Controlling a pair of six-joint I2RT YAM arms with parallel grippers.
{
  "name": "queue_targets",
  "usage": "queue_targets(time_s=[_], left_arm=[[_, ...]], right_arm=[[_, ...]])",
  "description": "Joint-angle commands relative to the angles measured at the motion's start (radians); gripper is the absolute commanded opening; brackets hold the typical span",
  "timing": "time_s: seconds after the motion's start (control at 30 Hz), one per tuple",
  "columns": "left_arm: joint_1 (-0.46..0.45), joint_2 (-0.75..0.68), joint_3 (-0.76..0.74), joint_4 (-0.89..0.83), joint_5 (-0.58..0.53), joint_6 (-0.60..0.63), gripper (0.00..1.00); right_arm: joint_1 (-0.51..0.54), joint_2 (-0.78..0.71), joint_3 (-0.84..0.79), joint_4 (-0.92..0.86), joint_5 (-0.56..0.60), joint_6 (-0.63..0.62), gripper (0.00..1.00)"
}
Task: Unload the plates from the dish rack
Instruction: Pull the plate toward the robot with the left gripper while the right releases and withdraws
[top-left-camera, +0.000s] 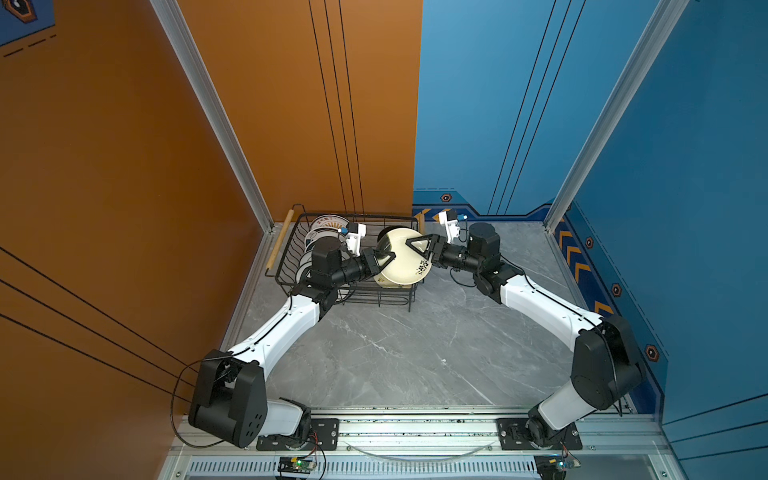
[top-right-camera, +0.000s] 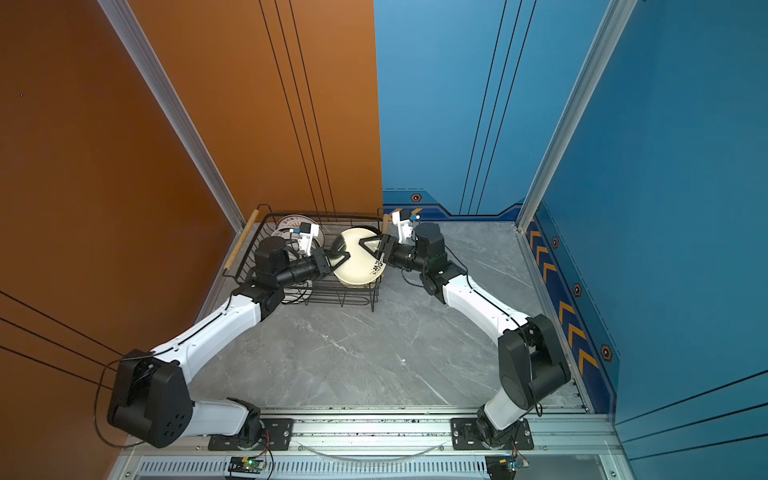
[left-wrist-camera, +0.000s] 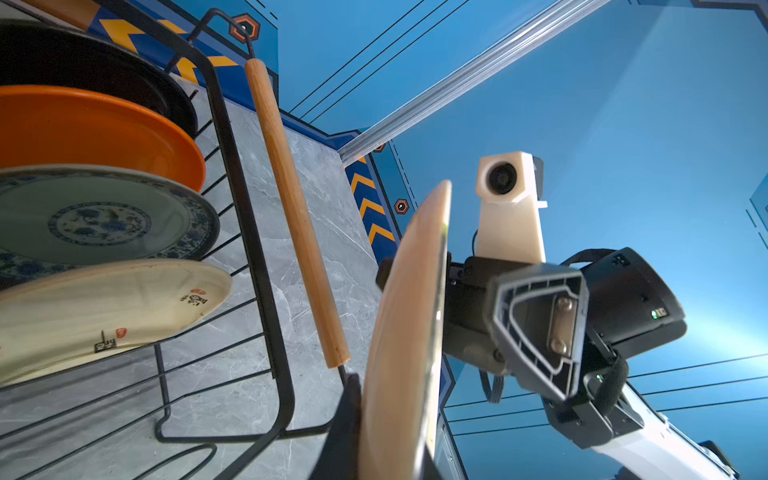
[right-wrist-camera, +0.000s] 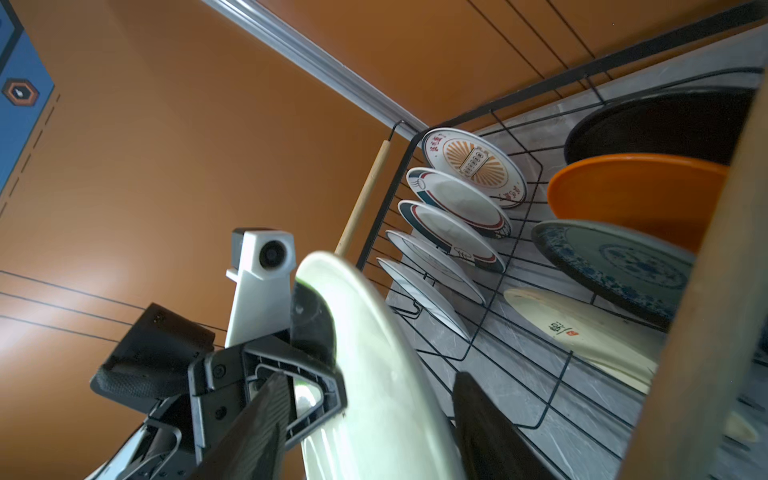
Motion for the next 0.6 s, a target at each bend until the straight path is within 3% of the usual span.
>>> queue_targets(time_s=[0.0,0.2,0.57], left_arm=[[-0.016,0.003,0.051,-0.031,0.026,-0.028,0.0],[-0.139,0.005,0.177,-0.3,-0.11,0.075,0.0],[-0.466,0.218,0.371,-0.383,-0.299,0.12,0.0]], right_arm=[[-0.08,-0.079,0.006,-0.068,-0.002,-0.06,0.72],[-0.22,-0.195,0.06,-0.454,0.122,-0.294,0.86],[-0.553,-0.419,-0.051,-0.731,0.26,-0.469,0.97]])
